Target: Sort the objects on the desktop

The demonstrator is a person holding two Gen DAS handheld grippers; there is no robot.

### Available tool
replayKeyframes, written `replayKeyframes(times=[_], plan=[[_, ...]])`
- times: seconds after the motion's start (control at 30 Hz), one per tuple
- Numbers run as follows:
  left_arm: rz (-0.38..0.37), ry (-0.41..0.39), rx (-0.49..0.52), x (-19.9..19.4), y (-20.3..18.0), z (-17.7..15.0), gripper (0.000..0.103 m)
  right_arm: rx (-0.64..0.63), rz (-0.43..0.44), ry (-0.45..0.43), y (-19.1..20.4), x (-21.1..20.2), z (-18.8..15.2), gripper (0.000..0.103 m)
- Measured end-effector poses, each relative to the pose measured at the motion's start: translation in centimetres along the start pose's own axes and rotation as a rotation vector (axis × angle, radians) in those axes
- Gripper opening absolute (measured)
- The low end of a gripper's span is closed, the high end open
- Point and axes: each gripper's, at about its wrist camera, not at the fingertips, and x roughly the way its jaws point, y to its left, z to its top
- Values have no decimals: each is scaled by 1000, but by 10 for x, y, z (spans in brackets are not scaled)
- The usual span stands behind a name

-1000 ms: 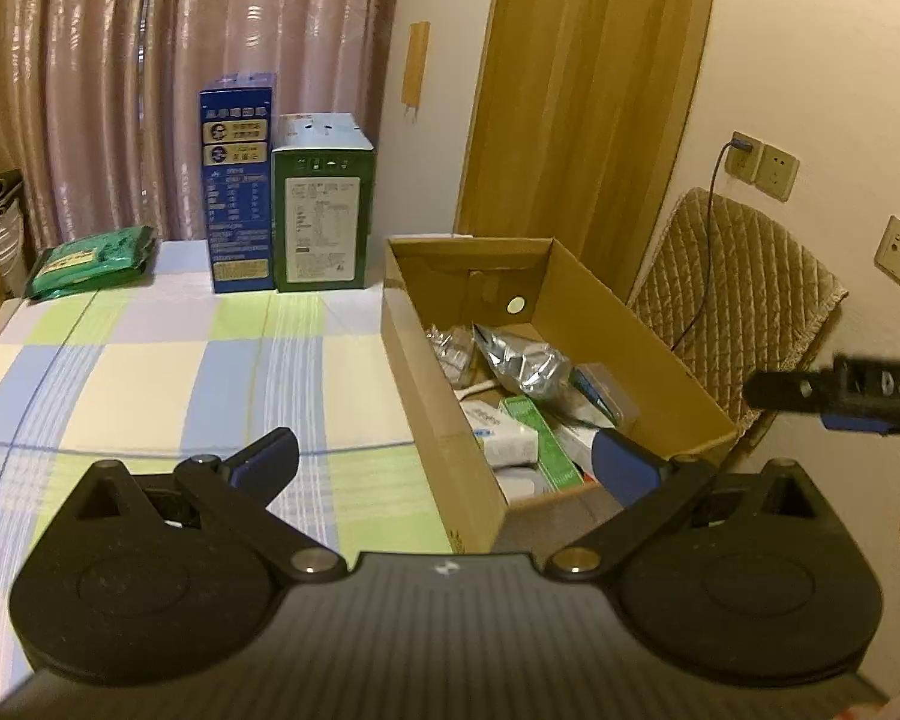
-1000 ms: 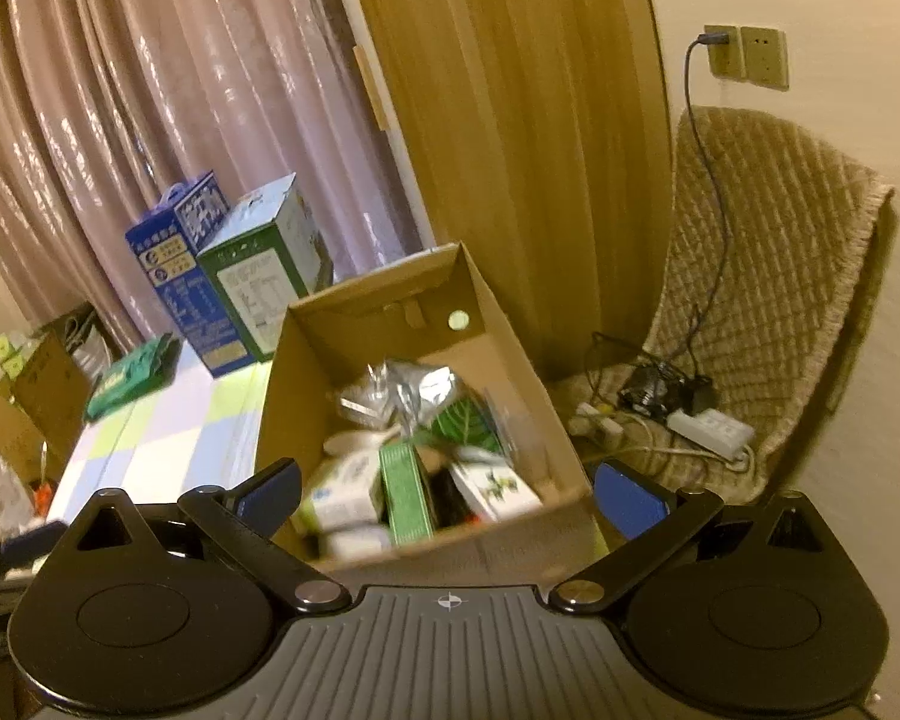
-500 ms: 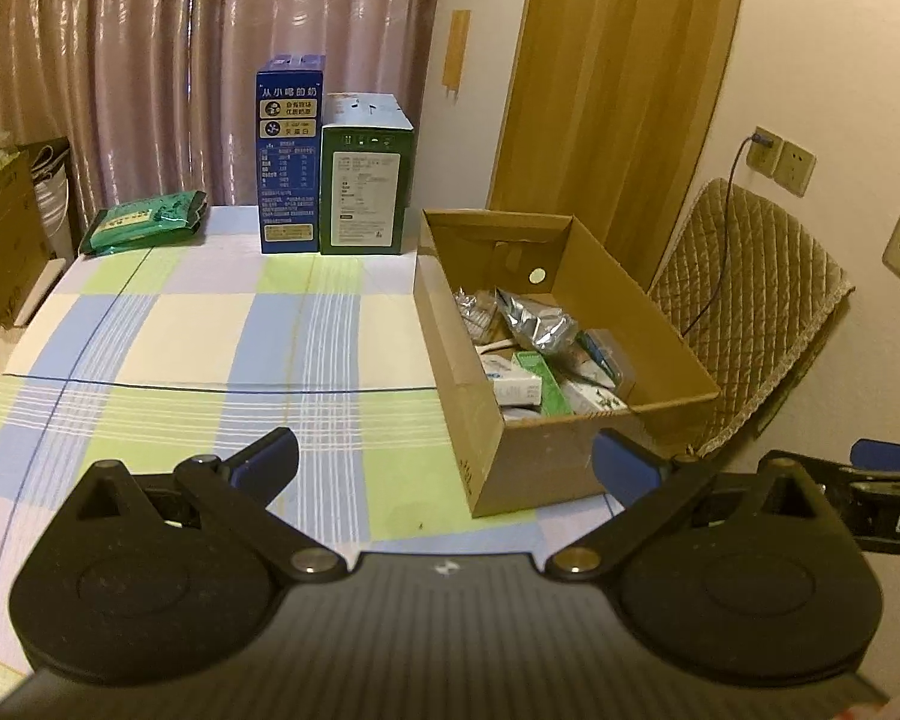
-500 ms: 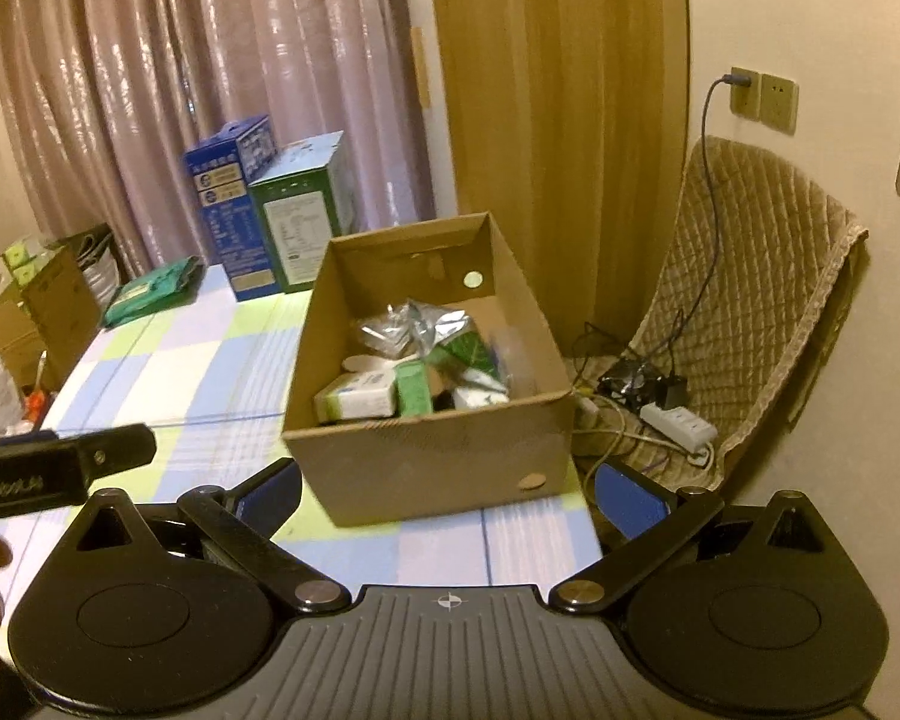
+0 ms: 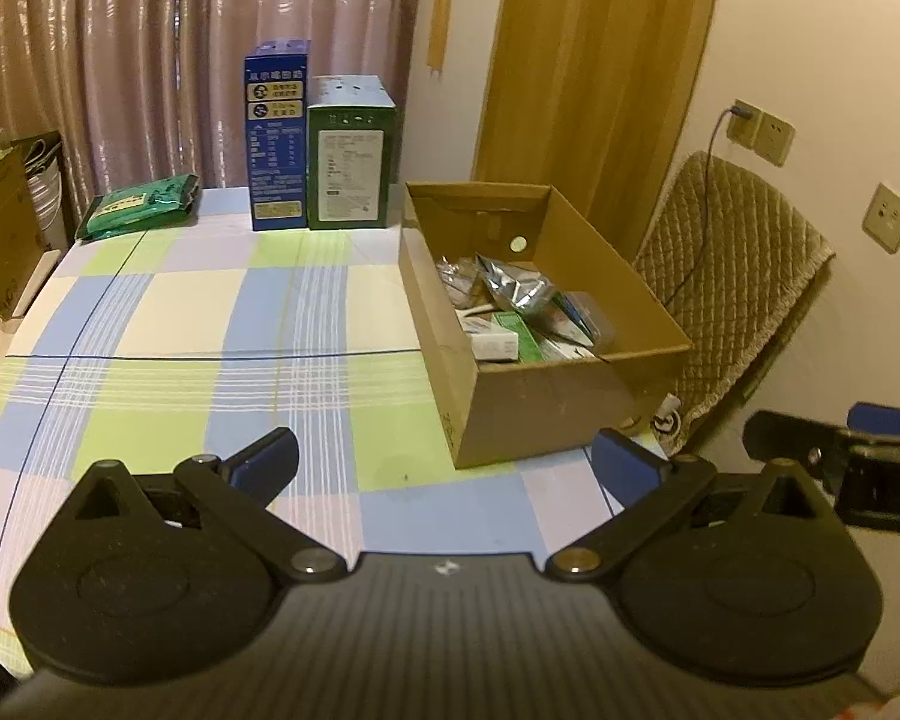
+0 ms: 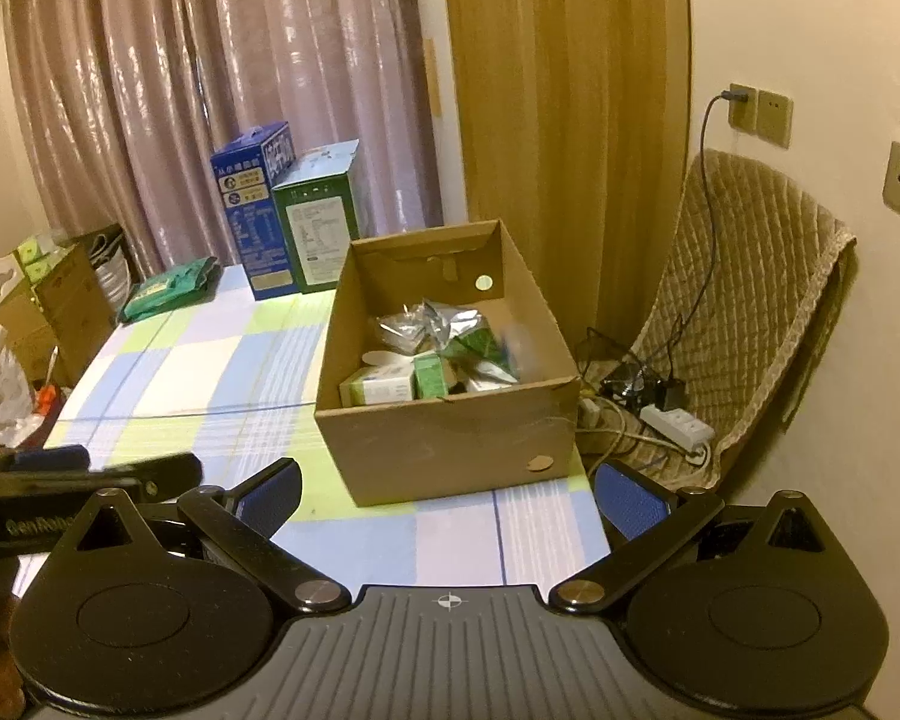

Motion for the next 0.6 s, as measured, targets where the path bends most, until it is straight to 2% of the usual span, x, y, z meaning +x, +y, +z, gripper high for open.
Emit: replayKeyframes(times=[0.13, 0.6], plan=[[-17, 11, 4, 0, -2, -2, 102, 8, -1, 0, 1, 0, -2, 101], [10, -2, 15, 1, -3, -3, 102, 6, -6, 4, -1, 2, -4, 101]])
